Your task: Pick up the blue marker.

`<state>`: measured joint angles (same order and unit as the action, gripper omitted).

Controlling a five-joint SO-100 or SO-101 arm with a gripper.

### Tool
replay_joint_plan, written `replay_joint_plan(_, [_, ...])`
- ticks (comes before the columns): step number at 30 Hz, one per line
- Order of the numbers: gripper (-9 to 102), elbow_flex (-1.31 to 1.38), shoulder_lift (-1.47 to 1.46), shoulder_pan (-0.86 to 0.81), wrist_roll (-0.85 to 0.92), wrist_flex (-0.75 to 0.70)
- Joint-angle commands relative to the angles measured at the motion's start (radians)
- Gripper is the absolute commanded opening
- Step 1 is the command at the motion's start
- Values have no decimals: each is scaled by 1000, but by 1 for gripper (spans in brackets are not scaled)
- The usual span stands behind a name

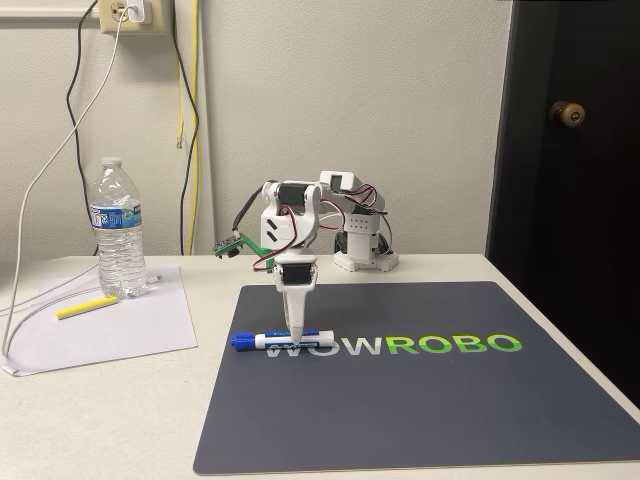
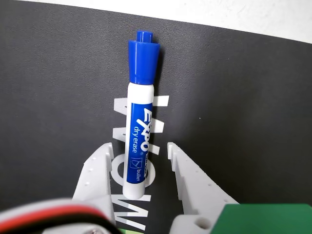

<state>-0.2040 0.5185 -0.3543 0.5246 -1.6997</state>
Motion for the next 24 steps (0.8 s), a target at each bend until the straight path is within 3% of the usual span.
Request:
replay_joint_plan(1, [22, 41, 8, 9, -2, 11])
replay_joint_plan(13, [17, 41, -29, 11, -3, 12])
replay_joint_plan(24, [6, 44, -35, 15, -3, 12])
